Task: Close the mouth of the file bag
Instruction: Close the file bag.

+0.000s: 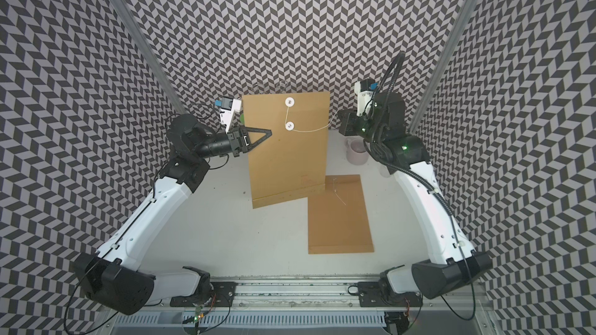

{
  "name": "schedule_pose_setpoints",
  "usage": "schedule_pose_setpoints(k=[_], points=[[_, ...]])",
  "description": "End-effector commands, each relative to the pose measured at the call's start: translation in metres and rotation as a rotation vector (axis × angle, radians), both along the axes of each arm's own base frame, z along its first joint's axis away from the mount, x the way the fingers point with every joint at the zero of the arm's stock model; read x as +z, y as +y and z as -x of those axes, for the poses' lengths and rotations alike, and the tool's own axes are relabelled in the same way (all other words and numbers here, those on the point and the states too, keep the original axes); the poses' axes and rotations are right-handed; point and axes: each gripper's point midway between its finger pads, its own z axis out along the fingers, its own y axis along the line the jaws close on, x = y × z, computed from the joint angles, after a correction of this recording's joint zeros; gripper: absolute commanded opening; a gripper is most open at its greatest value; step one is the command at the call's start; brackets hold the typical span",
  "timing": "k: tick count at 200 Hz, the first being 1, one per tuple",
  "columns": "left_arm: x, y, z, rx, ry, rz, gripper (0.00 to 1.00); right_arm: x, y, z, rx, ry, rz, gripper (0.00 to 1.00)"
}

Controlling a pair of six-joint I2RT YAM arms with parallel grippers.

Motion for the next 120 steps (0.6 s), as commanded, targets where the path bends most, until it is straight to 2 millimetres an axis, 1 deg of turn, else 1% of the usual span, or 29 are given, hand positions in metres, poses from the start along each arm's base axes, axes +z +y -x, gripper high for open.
schedule_pose_setpoints(k=[1, 20, 64, 90, 120], points=[[0.002, -0.002, 0.003, -0.002, -0.026, 0.000, 0.00, 0.027, -0.009, 0.004, -0.035, -0.078, -0.003, 0.00], [0.000, -0.002, 0.001, 0.001, -0.019, -0.001, 0.00, 0.034, -0.011, 0.005, -0.045, -0.095, -0.001, 0.00], [0.001, -0.004, 0.002, -0.009, -0.019, 0.004, 0.00, 0.039, -0.012, 0.001, -0.058, -0.103, 0.005, 0.00], [-0.002, -0.005, 0.002, -0.011, -0.013, 0.001, 0.00, 0.049, -0.012, 0.001, -0.056, -0.122, -0.001, 0.00], [-0.004, -0.006, 0.008, -0.027, -0.022, 0.000, 0.00, 0.050, -0.010, -0.003, -0.070, -0.130, 0.014, 0.00]])
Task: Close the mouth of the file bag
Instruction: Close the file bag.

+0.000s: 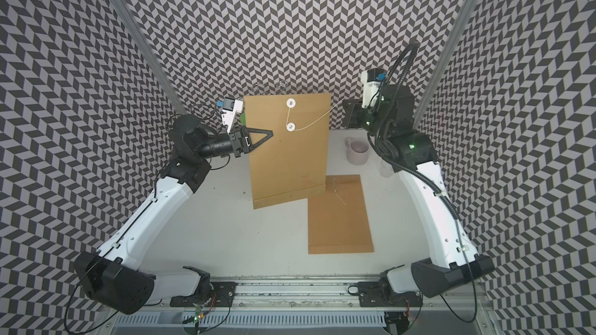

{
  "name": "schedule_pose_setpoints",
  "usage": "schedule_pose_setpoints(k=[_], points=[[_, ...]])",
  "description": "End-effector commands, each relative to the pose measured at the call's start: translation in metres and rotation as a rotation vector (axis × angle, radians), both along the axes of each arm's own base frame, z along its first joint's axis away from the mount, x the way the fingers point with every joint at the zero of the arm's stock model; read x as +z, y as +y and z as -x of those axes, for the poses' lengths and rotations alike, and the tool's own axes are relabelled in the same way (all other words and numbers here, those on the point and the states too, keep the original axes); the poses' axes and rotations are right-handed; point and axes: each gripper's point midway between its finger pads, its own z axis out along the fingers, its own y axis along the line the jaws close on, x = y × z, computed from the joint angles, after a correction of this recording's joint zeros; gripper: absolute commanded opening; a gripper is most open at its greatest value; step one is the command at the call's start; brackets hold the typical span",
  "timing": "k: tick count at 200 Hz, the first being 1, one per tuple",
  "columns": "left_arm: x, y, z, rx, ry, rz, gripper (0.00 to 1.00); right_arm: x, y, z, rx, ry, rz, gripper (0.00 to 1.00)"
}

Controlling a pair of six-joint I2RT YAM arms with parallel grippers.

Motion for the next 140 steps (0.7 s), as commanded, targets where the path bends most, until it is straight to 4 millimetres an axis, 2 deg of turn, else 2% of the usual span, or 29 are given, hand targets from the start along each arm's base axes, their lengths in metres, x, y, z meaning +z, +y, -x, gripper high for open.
schedule_pose_setpoints(k=[1, 140], points=[[0.002, -0.003, 0.008, -0.021, -0.035, 0.003, 0.00, 0.007, -0.001, -0.006, -0.021, -0.034, 0.014, 0.00], [-0.002, -0.004, 0.009, -0.020, -0.030, -0.007, 0.00, 0.024, 0.027, -0.003, 0.030, -0.061, 0.018, 0.00]])
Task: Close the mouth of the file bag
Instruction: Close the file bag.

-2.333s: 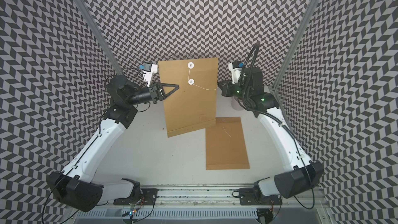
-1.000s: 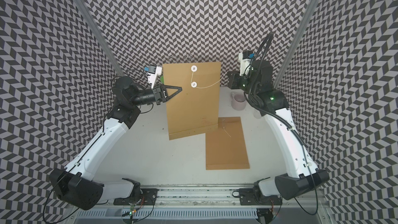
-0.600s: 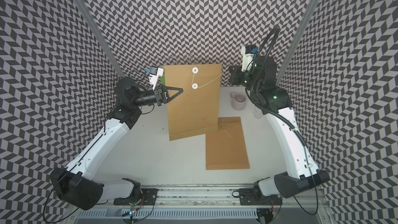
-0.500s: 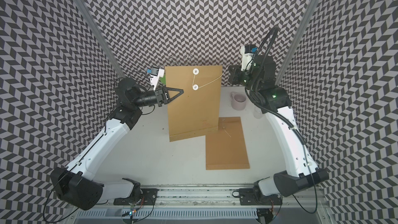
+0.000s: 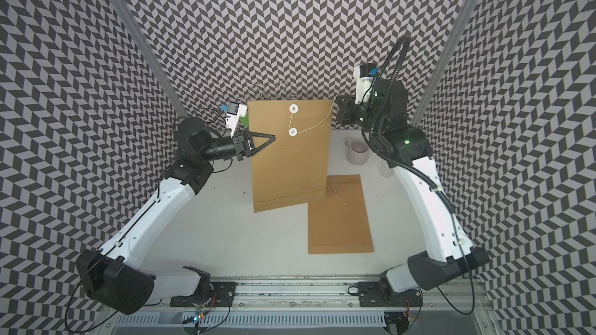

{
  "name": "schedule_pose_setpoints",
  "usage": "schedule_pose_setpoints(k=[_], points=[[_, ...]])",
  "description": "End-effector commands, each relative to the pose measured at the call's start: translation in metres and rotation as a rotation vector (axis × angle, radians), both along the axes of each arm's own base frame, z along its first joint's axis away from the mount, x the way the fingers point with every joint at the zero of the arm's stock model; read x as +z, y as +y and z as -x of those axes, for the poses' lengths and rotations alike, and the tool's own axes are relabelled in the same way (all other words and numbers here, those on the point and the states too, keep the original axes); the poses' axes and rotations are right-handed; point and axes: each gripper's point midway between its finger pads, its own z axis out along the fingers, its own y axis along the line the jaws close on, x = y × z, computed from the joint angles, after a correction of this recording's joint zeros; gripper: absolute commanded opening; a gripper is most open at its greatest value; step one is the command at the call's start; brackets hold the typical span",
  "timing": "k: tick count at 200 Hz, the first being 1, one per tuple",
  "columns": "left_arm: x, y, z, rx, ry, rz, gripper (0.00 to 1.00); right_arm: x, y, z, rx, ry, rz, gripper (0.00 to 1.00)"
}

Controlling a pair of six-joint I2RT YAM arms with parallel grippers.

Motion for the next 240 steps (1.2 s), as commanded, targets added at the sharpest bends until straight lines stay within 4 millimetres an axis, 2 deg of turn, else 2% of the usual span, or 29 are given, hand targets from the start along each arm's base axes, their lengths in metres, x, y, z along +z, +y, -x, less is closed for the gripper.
schedule_pose_setpoints(k=[1, 48, 89, 147, 181, 197, 240], points=[[0.011, -0.001, 0.009, -0.011, -0.047, 0.009, 0.00, 0.013, 0.006, -0.002, 0.003, -0.042, 0.003, 0.00], [-0.008, -0.006, 0.009, -0.014, -0.001, -0.003, 0.00, 0.011, 0.019, -0.015, -0.009, -0.048, 0.026, 0.00], [-0.027, -0.011, 0.003, -0.011, 0.045, -0.013, 0.00, 0.011, 0.050, -0.018, 0.028, -0.052, 0.042, 0.00], [-0.056, -0.024, -0.002, -0.027, 0.107, -0.032, 0.00, -0.004, 0.106, -0.010, 0.110, -0.039, 0.073, 0.00], [-0.072, -0.030, -0.005, -0.022, 0.148, -0.042, 0.00, 0.001, 0.142, 0.005, 0.203, -0.053, 0.036, 0.00], [-0.075, -0.032, -0.005, -0.023, 0.155, -0.043, 0.00, -0.002, 0.158, 0.012, 0.239, -0.046, 0.034, 0.00], [-0.078, -0.032, -0.004, -0.013, 0.158, -0.043, 0.00, -0.014, 0.182, 0.023, 0.314, -0.019, 0.011, 0.00]])
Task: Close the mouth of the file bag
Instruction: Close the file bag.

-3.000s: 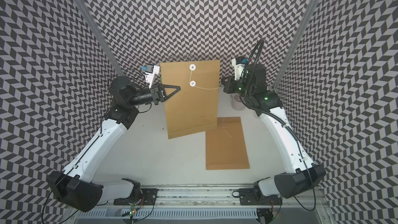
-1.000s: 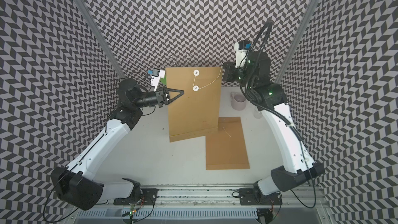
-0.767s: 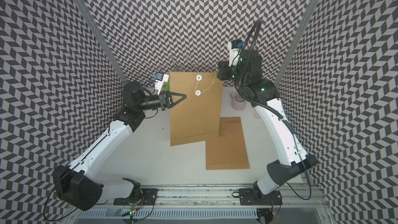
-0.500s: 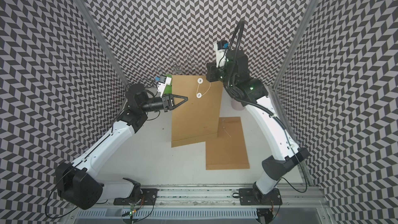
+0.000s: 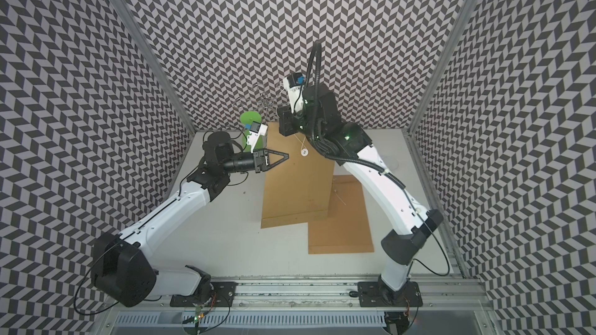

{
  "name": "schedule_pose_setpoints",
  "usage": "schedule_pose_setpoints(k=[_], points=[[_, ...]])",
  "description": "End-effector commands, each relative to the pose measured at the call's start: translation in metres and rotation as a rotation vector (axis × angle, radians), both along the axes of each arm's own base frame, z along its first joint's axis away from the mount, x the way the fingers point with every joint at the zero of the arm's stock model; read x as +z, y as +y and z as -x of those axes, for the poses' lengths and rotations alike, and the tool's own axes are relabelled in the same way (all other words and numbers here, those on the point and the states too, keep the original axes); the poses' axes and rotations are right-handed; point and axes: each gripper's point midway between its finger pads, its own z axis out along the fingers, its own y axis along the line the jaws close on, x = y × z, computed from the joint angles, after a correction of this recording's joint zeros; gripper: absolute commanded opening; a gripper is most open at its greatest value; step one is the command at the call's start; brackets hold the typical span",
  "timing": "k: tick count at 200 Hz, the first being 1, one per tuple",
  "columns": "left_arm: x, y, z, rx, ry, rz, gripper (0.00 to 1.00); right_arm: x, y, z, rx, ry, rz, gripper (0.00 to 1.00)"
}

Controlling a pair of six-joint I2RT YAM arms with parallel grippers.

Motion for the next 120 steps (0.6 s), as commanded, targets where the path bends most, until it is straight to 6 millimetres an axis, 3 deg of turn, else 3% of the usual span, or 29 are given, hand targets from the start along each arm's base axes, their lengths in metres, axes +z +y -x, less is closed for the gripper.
schedule_pose_setpoints(k=[1, 49, 120], points=[[0.008, -0.001, 0.001, 0.008, -0.044, 0.020, 0.00, 0.013, 0.014, 0.006, 0.046, -0.024, -0.064, 0.00], [0.006, -0.001, -0.004, 0.023, -0.039, 0.025, 0.00, 0.008, 0.039, 0.025, 0.121, -0.006, -0.076, 0.00], [0.020, 0.016, -0.021, 0.080, -0.063, 0.038, 0.00, 0.004, 0.050, 0.045, 0.180, 0.013, -0.094, 0.00]])
